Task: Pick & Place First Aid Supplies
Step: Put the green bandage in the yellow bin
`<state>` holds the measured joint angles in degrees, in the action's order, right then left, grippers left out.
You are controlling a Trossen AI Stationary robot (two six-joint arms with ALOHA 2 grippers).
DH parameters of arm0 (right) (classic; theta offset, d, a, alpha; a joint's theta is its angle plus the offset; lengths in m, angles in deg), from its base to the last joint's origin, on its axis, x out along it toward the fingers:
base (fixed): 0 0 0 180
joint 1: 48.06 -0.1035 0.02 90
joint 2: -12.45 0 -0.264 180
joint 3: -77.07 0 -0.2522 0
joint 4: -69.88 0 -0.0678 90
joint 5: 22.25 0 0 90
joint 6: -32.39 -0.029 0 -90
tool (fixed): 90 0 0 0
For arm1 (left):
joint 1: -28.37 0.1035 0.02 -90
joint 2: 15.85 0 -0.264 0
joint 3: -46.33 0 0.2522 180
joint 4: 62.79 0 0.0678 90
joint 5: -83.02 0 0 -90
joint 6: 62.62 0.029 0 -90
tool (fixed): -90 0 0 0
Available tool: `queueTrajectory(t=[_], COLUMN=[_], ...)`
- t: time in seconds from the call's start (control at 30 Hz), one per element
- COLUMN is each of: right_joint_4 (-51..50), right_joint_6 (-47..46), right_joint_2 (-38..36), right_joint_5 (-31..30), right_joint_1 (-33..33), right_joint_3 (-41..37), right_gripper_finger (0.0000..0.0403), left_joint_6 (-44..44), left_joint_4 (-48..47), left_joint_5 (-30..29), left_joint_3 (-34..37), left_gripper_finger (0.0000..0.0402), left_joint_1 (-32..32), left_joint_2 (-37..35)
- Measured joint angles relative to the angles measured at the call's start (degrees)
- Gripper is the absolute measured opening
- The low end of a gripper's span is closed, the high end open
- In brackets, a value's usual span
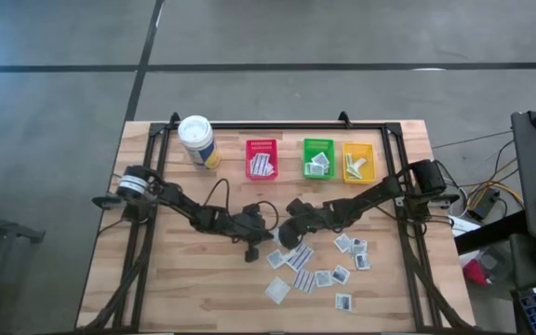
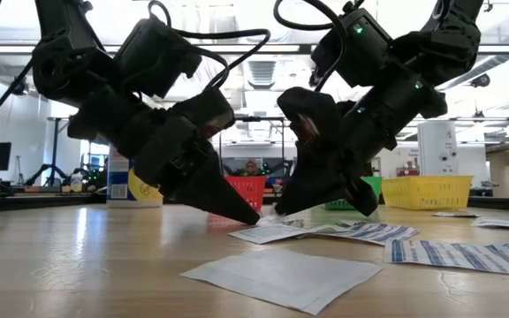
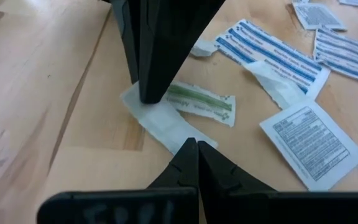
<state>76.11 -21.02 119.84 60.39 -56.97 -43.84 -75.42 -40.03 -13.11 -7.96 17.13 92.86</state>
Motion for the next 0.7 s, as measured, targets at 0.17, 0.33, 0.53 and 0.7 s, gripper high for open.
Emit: queueTrajectory(t=[0.17,0.33,0.53,0.7], right_joint_4=[-0.13,-0.72,-6.47,-10.81], right_joint_6=[1.95,4.49,6.63,9.16], right_joint_2=[-0.69,-2.43,-6.34,-10.56], right_joint_5=[0.11,0.04,-1.36,-3.12], right_joint_1=[0.00,0.07,0.87,1.67], right_joint_3=[-0.02,-0.07,-0.24,-0.54], right_gripper_finger=[0.0008,0.0008,0.0008,0.0008], left_joint_6=[1.38,2.39,3.12,5.49], left_joint_4=[-0.63,-4.54,-9.51,-10.23], left_joint_5=[0.04,-0.52,-3.03,-3.41], left_joint_3=[0.03,0.07,0.95,4.13], left_gripper_finger=[0.0000,0.0000,0.0000,0.0000], left_joint_1=[0.00,0.00,0.00,0.00], left_joint_2=[-2.43,-5.57,-11.25,-16.92])
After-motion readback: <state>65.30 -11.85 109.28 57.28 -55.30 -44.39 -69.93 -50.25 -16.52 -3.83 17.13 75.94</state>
